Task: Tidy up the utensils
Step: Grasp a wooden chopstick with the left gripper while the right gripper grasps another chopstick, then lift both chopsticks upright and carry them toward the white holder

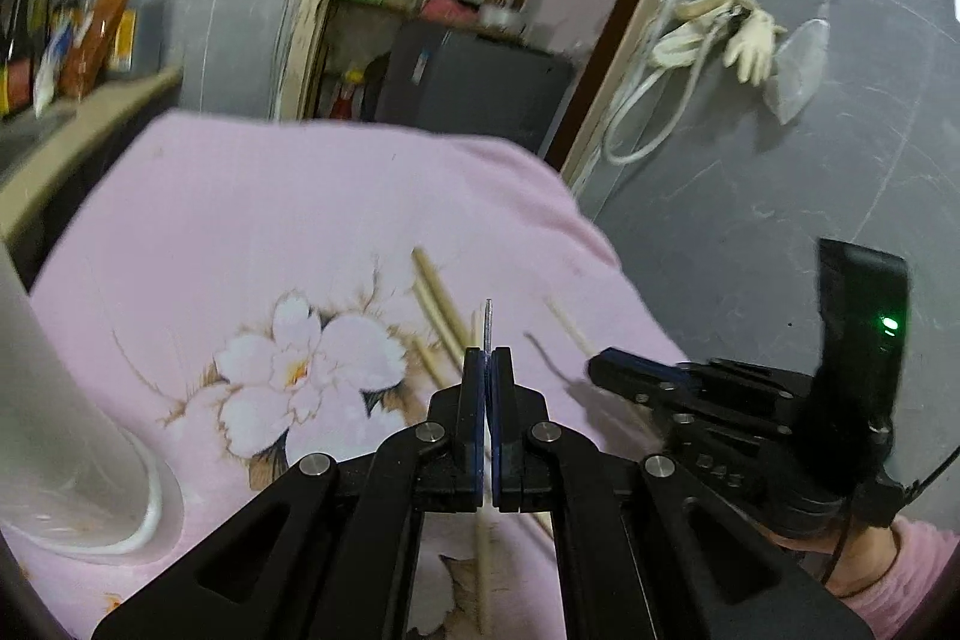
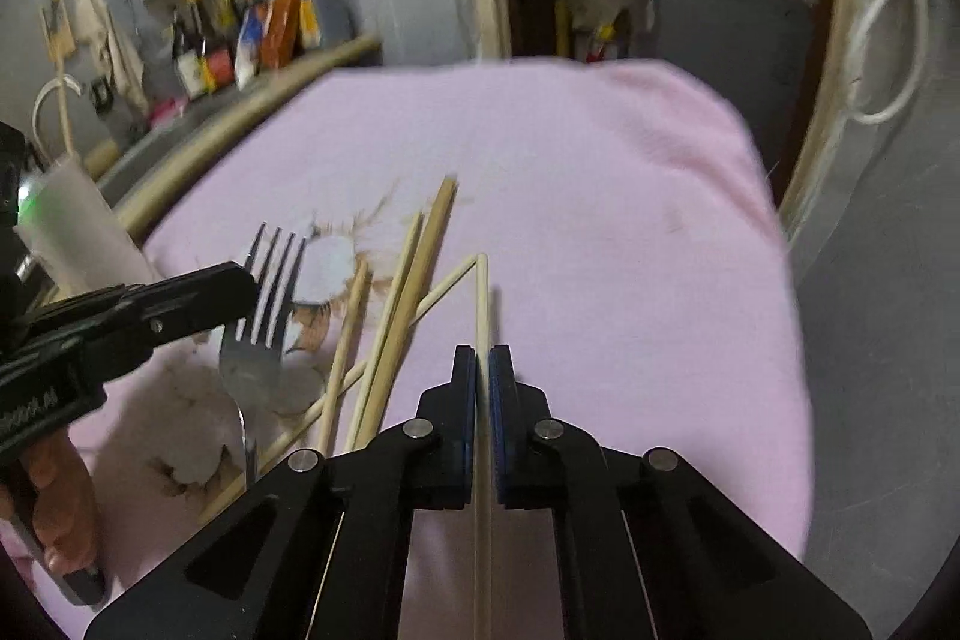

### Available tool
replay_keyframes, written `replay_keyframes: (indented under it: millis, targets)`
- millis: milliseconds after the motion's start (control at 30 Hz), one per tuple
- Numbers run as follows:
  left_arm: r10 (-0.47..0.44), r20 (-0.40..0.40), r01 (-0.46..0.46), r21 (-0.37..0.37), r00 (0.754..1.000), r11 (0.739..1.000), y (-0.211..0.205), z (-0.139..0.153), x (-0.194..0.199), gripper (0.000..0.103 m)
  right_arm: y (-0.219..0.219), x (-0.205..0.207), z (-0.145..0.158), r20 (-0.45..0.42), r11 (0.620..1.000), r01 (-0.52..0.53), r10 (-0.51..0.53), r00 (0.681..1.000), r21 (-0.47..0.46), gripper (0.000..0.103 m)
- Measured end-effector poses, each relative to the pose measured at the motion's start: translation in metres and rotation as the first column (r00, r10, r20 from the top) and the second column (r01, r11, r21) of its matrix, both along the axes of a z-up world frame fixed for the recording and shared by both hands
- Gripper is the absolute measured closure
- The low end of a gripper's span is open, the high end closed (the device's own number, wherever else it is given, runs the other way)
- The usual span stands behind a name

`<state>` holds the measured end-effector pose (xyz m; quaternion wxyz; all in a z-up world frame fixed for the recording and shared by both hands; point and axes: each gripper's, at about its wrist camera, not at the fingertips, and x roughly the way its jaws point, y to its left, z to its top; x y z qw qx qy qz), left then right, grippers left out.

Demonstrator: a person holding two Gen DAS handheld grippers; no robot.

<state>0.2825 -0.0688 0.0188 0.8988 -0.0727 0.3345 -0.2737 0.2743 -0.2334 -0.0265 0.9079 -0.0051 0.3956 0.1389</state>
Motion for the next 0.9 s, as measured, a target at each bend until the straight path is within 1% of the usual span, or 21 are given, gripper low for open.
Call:
replay_keyframes:
  millis: [33, 100, 133, 167, 200, 233, 267, 300, 333, 400, 467, 567, 667, 733, 767, 833, 900]
  targets:
    - [0.000, 0.022, 0.000, 0.001, 1.000, 1.000, -0.002, 0.003, -0.004, 0.103, -0.004, -0.009, 0.005, 0.045, 1.000, 0.013, -0.013, 0.999, 0.009, 0.100]
    - [0.004, 0.063, -0.004, 0.002, 0.998, 1.000, -0.004, 0.009, -0.013, 0.103, -0.009, -0.029, 0.017, 0.160, 0.999, 0.037, -0.040, 0.986, 0.022, 0.100]
    - [0.007, 0.089, -0.007, 0.001, 0.996, 1.000, -0.005, 0.013, -0.017, 0.103, -0.012, -0.044, 0.024, 0.240, 0.998, 0.051, -0.059, 0.969, 0.041, 0.100]
    - [0.011, 0.113, -0.011, 0.000, 0.994, 1.000, -0.008, 0.017, -0.021, 0.103, -0.012, -0.052, 0.027, 0.289, 0.997, 0.063, -0.073, 0.954, 0.044, 0.100]
    - [0.016, 0.139, -0.016, -0.003, 0.990, 1.000, -0.008, 0.020, -0.026, 0.103, -0.011, -0.062, 0.032, 0.347, 0.996, 0.078, -0.087, 0.934, 0.040, 0.100]
    - [0.022, 0.164, -0.021, -0.008, 0.986, 1.000, -0.008, 0.023, -0.031, 0.103, -0.010, -0.073, 0.035, 0.413, 0.995, 0.095, -0.101, 0.905, 0.035, 0.100]
    - [0.025, 0.182, -0.024, -0.010, 0.983, 1.000, -0.007, 0.024, -0.036, 0.103, -0.007, -0.081, 0.038, 0.458, 0.994, 0.109, -0.109, 0.882, 0.026, 0.100]
    - [0.030, 0.210, -0.029, -0.011, 0.977, 1.000, -0.007, 0.027, -0.041, 0.103, -0.003, -0.091, 0.041, 0.513, 0.992, 0.121, -0.112, 0.851, 0.016, 0.100]
    - [0.033, 0.230, -0.031, -0.012, 0.973, 0.999, -0.007, 0.029, -0.045, 0.103, 0.000, -0.097, 0.043, 0.548, 0.991, 0.130, -0.113, 0.828, 0.008, 0.100]
    - [0.040, 0.276, -0.038, -0.012, 0.960, 0.999, -0.007, 0.033, -0.055, 0.103, 0.008, -0.110, 0.048, 0.627, 0.989, 0.149, -0.111, 0.771, -0.009, 0.100]
    - [0.042, 0.310, -0.042, -0.008, 0.950, 0.999, -0.006, 0.037, -0.064, 0.103, 0.014, -0.117, 0.053, 0.673, 0.988, 0.155, -0.111, 0.731, -0.005, 0.100]
    - [0.056, 0.360, -0.064, 0.011, 0.931, 0.998, -0.005, 0.043, -0.076, 0.103, 0.019, -0.121, 0.060, 0.707, 0.989, 0.148, -0.113, 0.698, 0.012, 0.100]
    - [0.076, 0.391, -0.088, 0.013, 0.917, 0.996, -0.001, 0.051, -0.084, 0.103, 0.019, -0.124, 0.064, 0.715, 0.990, 0.134, -0.118, 0.689, 0.034, 0.100]
    - [0.095, 0.423, -0.111, 0.014, 0.901, 0.994, 0.003, 0.057, -0.092, 0.103, 0.021, -0.127, 0.065, 0.724, 0.990, 0.130, -0.124, 0.679, 0.048, 0.100]
    - [0.102, 0.435, -0.119, 0.012, 0.895, 0.993, 0.008, 0.058, -0.096, 0.103, 0.023, -0.128, 0.068, 0.732, 0.990, 0.128, -0.127, 0.670, 0.055, 0.100]
    - [0.124, 0.471, -0.145, 0.008, 0.873, 0.989, 0.017, 0.065, -0.107, 0.103, 0.023, -0.133, 0.070, 0.746, 0.990, 0.124, -0.131, 0.653, 0.065, 0.100]
    - [0.138, 0.496, -0.162, 0.006, 0.857, 0.987, 0.026, 0.071, -0.114, 0.103, 0.025, -0.137, 0.074, 0.768, 0.989, 0.124, -0.137, 0.626, 0.075, 0.100]
